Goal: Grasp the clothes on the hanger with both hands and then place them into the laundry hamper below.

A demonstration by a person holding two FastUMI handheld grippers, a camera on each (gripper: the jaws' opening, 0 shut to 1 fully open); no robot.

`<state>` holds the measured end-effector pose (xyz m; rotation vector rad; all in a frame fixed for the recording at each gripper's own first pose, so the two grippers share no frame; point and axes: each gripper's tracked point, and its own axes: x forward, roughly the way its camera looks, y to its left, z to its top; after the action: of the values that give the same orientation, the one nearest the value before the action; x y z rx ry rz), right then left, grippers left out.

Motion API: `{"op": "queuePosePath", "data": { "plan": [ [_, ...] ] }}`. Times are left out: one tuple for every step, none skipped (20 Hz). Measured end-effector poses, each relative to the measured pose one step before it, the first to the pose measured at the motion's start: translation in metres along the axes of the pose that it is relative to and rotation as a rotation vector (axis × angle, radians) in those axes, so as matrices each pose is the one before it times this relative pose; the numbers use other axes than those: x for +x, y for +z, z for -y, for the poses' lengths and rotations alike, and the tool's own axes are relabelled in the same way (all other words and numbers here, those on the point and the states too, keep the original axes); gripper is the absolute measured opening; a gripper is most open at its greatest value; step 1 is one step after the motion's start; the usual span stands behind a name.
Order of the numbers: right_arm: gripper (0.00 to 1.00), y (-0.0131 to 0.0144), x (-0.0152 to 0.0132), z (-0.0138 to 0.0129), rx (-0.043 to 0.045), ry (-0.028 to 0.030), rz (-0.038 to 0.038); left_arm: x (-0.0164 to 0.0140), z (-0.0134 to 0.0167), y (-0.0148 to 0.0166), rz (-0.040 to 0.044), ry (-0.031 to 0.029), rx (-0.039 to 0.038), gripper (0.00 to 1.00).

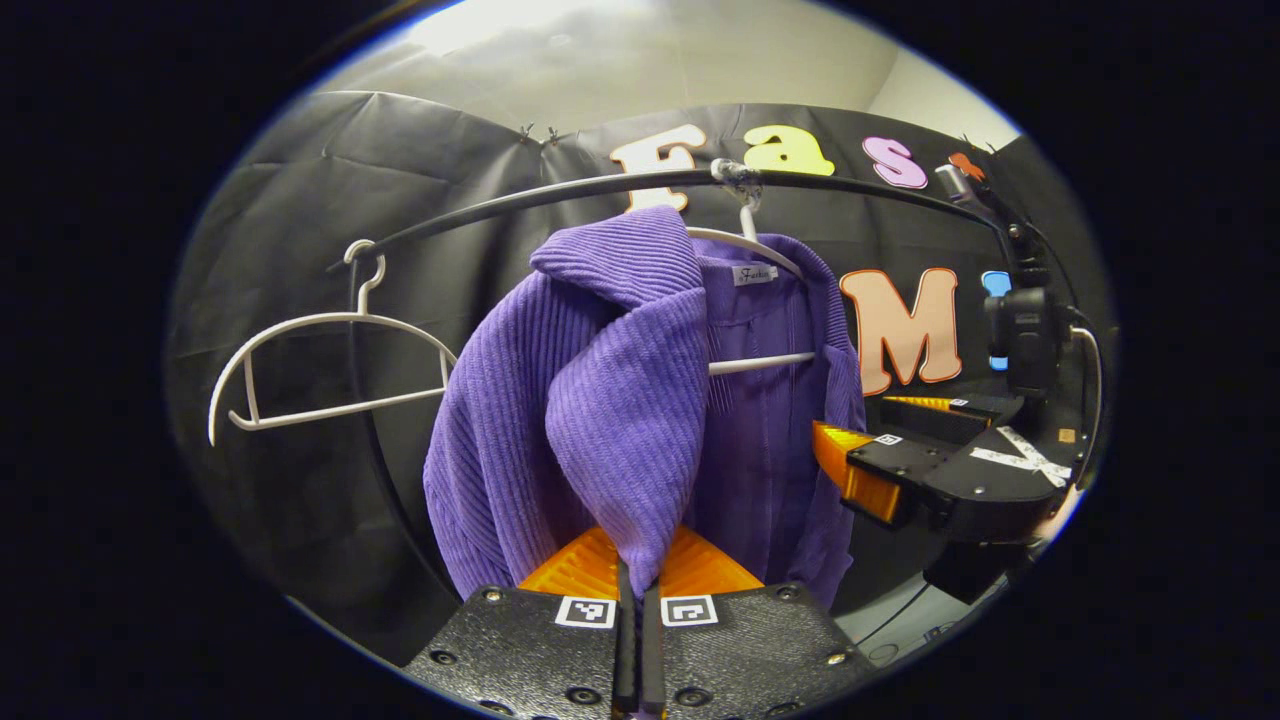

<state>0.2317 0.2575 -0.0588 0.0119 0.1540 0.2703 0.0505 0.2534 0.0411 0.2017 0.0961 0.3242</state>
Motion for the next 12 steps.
{"op": "queuePosePath", "data": {
  "plan": [
    [0.96, -0.00406, 0.00407, 0.00004, -0.00103, -0.00849, -0.00887, 0.00007, -0.00158, 0.00086, 0.00154, 0.00295, 0.00234, 0.0],
    [0.97, -0.00351, 0.00404, -0.0002, -0.00024, -0.0022, -0.01088, 0.00038, -0.00108, 0.00047, 0.00281, 0.00076, 0.00265, 0.02],
    [0.97, -0.00489, 0.00375, -0.00202, -0.00056, 0.0005, -0.01308, -0.00005, -0.00031, -0.00024, 0.00127, 0.00218, 0.00265, 0.0],
    [0.97, -0.00448, 0.00318, -0.00146, -0.00111, 0.00308, -0.0151, 0.00048, -0.00092, 0.00034, 0.00006, 0.00217, 0.0029, 0.0],
    [0.94, -0.00515, 0.00183, -0.00047, -0.00366, -0.00111, -0.01349, 0.00027, -0.00028, -0.00027, 0.00165, 0.00308, 0.0028, 0.0],
    [0.91, -0.00218, 0.0018, 0.00055, -0.00315, 0.00275, -0.00873, -0.00019, -0.00013, 0.00008, 0.00123, 0.00239, 0.00121, 0.0],
    [0.87, -0.00142, 0.0011, -0.00006, 0.00066, 0.00232, -0.00267, 0.0, -0.00057, 0.00019, 0.00093, 0.0033, 0.00024, 0.02],
    [0.87, -0.00065, 0.00017, -0.00008, -0.00436, 0.00067, -0.00293, 0.00058, -0.00053, 0.0007, 0.00146, 0.004, -0.00091, 0.0],
    [0.87, -0.00133, 0.0001, -0.00013, -0.00681, -0.00185, -0.00149, -0.00027, -0.00029, -0.00013, 0.00037, 0.00293, -0.00363, 0.0],
    [0.87, -0.00087, -0.00038, 0.0004, -0.00905, -0.00328, -0.00288, 0.00065, 0.00056, 0.00036, -0.00031, 0.00137, -0.00456, 0.02],
    [0.78, -0.00128, 0.00176, 0.00321, -0.01034, -0.00286, -0.00564, 0.00023, -0.00017, -0.00104, -0.00224, 0.00319, -0.0022, 0.02],
    [0.74, -0.00153, 0.00093, -0.00124, -0.00394, 0.0055, -0.0077, 0.00057, 0.0002, 0.00033, 0.00018, 0.00194, -0.00095, 0.02]
  ]
}}
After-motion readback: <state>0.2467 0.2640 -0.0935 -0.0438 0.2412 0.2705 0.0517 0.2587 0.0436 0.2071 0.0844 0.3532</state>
